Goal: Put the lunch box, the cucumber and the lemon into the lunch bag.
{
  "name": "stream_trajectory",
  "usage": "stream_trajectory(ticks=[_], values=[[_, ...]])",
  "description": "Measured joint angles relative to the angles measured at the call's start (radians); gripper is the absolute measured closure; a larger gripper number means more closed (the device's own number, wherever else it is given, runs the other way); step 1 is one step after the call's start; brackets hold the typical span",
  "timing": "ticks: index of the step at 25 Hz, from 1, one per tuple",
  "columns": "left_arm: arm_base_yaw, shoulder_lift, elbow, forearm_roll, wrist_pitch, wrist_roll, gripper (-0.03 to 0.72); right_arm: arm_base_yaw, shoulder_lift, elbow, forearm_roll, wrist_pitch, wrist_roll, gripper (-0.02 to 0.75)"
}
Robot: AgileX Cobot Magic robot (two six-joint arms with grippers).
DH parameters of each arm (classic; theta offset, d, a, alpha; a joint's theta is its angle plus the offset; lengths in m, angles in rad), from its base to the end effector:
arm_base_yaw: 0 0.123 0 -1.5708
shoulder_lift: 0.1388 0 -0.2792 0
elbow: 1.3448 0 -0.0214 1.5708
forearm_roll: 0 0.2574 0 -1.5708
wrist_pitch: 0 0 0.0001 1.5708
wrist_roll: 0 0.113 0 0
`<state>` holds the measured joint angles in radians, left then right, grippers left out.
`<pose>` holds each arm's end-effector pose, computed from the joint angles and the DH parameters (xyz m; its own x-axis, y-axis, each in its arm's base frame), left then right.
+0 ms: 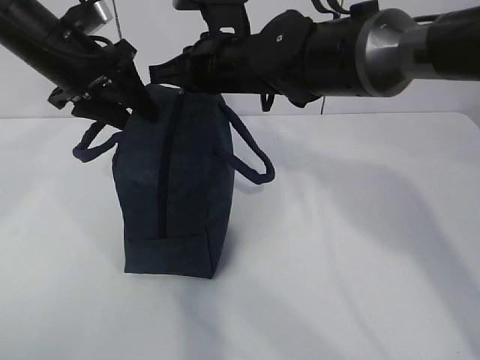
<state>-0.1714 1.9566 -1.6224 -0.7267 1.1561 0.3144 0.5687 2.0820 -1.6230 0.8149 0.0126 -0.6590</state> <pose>0.4019 -0.1393 0.2364 -0.9541 0.1413 -0.2641 0.2760 0.7575 -0.5916 0.4388 0.2818 0.2297 -0.3938 -0.0675 -0.9167 -0.4905 0.8589 0.1475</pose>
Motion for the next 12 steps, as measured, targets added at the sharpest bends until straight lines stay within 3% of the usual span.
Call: stream_trajectory(ticks=[6,12], values=[[0.000,0.034,-0.011,-0.010,0.014,0.018,0.577,0.000,0.000,0.000,0.000,0.010,0.000,0.751],[0.000,0.044,-0.011,-0.015,0.021,0.093,0.680,0.000,0.000,0.000,0.000,0.038,0.000,0.751]])
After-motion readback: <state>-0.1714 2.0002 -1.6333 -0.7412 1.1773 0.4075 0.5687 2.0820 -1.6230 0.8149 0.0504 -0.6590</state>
